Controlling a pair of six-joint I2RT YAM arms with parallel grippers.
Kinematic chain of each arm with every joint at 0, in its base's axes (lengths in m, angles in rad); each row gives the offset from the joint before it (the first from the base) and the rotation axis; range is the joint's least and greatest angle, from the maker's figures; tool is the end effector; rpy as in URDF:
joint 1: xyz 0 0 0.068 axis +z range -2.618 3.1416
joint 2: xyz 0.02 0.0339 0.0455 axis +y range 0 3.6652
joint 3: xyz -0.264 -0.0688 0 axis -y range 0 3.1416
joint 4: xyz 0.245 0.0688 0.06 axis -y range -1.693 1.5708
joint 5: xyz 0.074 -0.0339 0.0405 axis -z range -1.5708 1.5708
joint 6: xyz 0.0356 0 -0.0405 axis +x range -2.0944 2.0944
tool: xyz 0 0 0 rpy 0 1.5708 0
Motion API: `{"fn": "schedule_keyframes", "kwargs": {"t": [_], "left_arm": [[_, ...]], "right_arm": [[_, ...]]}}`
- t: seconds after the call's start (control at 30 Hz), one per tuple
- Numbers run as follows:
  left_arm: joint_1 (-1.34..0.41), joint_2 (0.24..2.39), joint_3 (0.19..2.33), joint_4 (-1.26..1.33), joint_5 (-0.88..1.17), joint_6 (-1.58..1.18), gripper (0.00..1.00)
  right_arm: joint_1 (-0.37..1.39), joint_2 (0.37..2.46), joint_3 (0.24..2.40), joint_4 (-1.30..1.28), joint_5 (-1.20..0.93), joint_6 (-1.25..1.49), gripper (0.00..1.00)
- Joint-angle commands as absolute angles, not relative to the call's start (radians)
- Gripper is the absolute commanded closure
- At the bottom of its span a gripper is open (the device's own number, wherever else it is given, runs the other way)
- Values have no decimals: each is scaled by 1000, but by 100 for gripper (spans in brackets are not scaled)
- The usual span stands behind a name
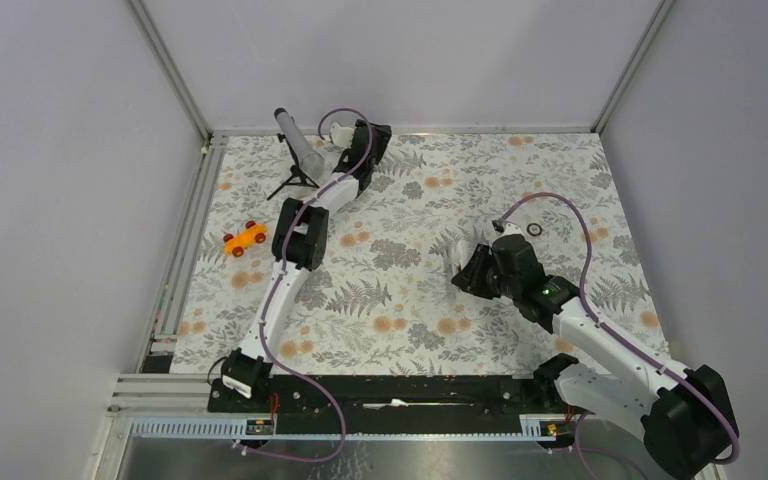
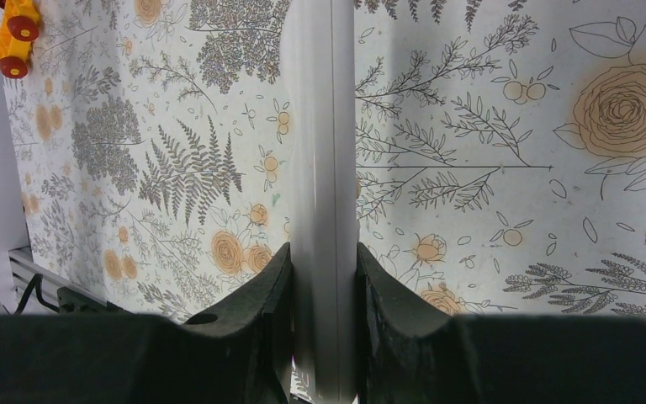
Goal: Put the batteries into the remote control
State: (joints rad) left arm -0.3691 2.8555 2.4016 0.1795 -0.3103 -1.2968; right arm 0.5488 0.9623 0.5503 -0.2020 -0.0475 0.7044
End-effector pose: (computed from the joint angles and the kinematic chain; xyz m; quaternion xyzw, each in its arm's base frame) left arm 0.5856 -0.2149 0.1053 -0.4358 0.6626 -0.3585 0.4924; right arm 0.1759 0.1095 0.2239 0.0581 0.8856 0.2870 0.3604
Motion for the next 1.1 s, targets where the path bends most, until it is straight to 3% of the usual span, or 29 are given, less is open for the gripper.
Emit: {"fn": "schedule_keyframes", "kwargs": {"t": [0.0, 0.3, 0.63, 0.9, 1.07], "left_arm": [[-364, 2864, 2431, 186, -214, -1315, 41], [-394, 2808, 2342, 186, -161, -1300, 48], [-417, 2777, 2296, 175, -279, -1351, 64], [-414, 2713, 2190, 229, -290, -1345, 93], [-412, 2647, 2067, 480, -260, -1281, 100]], "right_arm": [[543, 959, 570, -195, -57, 697, 95], [543, 943, 561, -195, -56, 701, 95], [543, 905, 550, -196, -52, 700, 95], [542, 900, 550, -195, -45, 694, 95], [543, 904, 549, -195, -39, 688, 94]]}}
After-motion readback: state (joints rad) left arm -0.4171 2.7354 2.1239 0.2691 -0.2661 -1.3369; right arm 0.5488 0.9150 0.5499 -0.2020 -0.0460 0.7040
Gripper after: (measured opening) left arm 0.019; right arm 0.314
